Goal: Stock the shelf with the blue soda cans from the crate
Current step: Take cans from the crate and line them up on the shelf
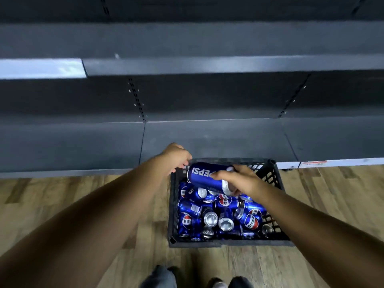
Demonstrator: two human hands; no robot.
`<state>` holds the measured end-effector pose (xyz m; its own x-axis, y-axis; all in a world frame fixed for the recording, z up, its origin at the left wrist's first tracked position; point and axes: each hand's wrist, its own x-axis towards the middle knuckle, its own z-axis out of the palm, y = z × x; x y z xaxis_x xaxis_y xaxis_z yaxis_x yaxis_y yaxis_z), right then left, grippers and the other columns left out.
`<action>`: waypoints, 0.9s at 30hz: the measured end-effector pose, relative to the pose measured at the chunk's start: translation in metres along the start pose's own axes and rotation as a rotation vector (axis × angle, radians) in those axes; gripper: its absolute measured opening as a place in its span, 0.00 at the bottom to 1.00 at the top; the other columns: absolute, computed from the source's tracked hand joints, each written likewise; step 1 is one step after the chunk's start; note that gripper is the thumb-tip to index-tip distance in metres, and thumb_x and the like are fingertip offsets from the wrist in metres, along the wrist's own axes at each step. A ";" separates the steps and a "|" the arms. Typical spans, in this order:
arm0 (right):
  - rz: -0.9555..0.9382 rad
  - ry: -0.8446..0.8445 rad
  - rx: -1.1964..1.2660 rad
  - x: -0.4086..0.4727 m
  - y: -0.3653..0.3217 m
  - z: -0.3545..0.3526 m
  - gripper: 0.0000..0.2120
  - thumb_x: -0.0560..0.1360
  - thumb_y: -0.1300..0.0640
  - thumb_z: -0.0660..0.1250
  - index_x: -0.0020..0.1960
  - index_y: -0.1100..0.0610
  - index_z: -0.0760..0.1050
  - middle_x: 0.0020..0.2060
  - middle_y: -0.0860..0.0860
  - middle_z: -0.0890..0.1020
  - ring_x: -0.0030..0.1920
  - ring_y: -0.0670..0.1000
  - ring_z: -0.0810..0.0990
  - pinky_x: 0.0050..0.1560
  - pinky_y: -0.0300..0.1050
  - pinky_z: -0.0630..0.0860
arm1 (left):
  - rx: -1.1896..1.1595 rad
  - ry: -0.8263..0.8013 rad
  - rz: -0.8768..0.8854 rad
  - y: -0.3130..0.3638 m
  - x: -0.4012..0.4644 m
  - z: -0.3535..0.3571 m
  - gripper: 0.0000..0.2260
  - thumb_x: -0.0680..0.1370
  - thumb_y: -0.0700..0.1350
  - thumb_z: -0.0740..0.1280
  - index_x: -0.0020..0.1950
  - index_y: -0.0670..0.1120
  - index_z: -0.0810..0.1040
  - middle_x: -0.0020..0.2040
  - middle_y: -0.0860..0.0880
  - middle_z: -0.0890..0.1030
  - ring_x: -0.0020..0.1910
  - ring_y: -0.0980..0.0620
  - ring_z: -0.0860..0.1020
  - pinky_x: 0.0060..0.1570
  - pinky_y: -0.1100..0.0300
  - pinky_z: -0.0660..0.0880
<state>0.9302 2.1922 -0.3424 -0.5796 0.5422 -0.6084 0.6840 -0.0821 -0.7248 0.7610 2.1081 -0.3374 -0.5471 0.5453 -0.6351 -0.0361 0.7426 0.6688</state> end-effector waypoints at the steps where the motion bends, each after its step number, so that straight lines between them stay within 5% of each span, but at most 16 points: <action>1: -0.025 -0.008 0.021 -0.016 -0.022 -0.007 0.13 0.71 0.49 0.72 0.44 0.57 0.72 0.31 0.53 0.74 0.32 0.50 0.75 0.30 0.35 0.73 | 0.035 0.037 0.023 0.015 -0.013 -0.010 0.05 0.78 0.38 0.62 0.52 0.42 0.76 0.38 0.45 0.76 0.35 0.51 0.72 0.31 0.65 0.68; 3: -0.071 -0.007 0.082 -0.045 -0.061 -0.020 0.13 0.71 0.49 0.72 0.45 0.55 0.72 0.28 0.51 0.73 0.30 0.49 0.75 0.35 0.40 0.77 | 0.098 0.088 0.068 0.047 -0.039 -0.030 0.05 0.77 0.37 0.62 0.49 0.43 0.76 0.42 0.44 0.75 0.38 0.48 0.71 0.28 0.64 0.64; 6: -0.102 0.021 0.193 -0.083 -0.110 -0.039 0.13 0.69 0.48 0.73 0.46 0.53 0.72 0.29 0.52 0.75 0.32 0.50 0.76 0.41 0.46 0.79 | 0.060 0.082 0.110 0.095 -0.079 -0.064 0.03 0.77 0.39 0.63 0.45 0.45 0.76 0.41 0.47 0.76 0.41 0.48 0.72 0.41 0.59 0.68; 8: -0.125 0.027 0.264 -0.110 -0.143 -0.058 0.23 0.64 0.46 0.75 0.52 0.57 0.73 0.35 0.55 0.78 0.35 0.53 0.79 0.39 0.47 0.78 | 0.006 0.043 0.161 0.129 -0.106 -0.088 0.05 0.77 0.41 0.63 0.44 0.47 0.77 0.40 0.48 0.78 0.39 0.50 0.74 0.47 0.56 0.70; 11: -0.174 0.001 0.296 -0.150 -0.190 -0.086 0.44 0.49 0.40 0.75 0.58 0.62 0.73 0.39 0.60 0.80 0.34 0.54 0.80 0.33 0.45 0.77 | -0.067 -0.064 0.219 0.172 -0.148 -0.121 0.04 0.78 0.44 0.64 0.45 0.47 0.77 0.40 0.47 0.77 0.37 0.50 0.73 0.39 0.59 0.70; 14: -0.282 -0.077 0.331 -0.190 -0.232 -0.107 0.34 0.51 0.40 0.71 0.51 0.59 0.78 0.36 0.59 0.82 0.34 0.56 0.79 0.29 0.40 0.75 | -0.207 -0.124 0.283 0.213 -0.188 -0.147 0.05 0.79 0.46 0.63 0.46 0.48 0.77 0.41 0.48 0.78 0.38 0.50 0.76 0.38 0.59 0.72; 18: -0.341 -0.101 0.448 -0.237 -0.280 -0.121 0.12 0.72 0.47 0.64 0.47 0.55 0.77 0.32 0.57 0.83 0.28 0.52 0.80 0.32 0.41 0.72 | -0.381 -0.135 0.418 0.264 -0.241 -0.170 0.08 0.80 0.47 0.60 0.47 0.47 0.77 0.40 0.49 0.81 0.36 0.52 0.79 0.38 0.61 0.75; 21: -0.387 -0.136 0.576 -0.263 -0.310 -0.122 0.15 0.70 0.47 0.61 0.49 0.56 0.77 0.33 0.57 0.82 0.30 0.53 0.81 0.30 0.40 0.70 | -0.463 -0.132 0.500 0.296 -0.279 -0.187 0.11 0.80 0.50 0.59 0.46 0.46 0.78 0.37 0.49 0.82 0.34 0.53 0.80 0.36 0.63 0.76; 27: -0.471 -0.288 0.820 -0.306 -0.357 -0.120 0.20 0.62 0.42 0.60 0.34 0.55 0.84 0.32 0.61 0.81 0.23 0.52 0.74 0.28 0.36 0.69 | -0.634 -0.189 0.663 0.336 -0.346 -0.205 0.15 0.78 0.53 0.61 0.49 0.43 0.79 0.40 0.46 0.82 0.37 0.50 0.81 0.40 0.62 0.78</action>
<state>0.9166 2.1560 0.1417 -0.8738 0.4530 -0.1769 -0.0998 -0.5230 -0.8465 0.7665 2.0891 0.1857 -0.4760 0.8771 -0.0640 -0.2455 -0.0627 0.9674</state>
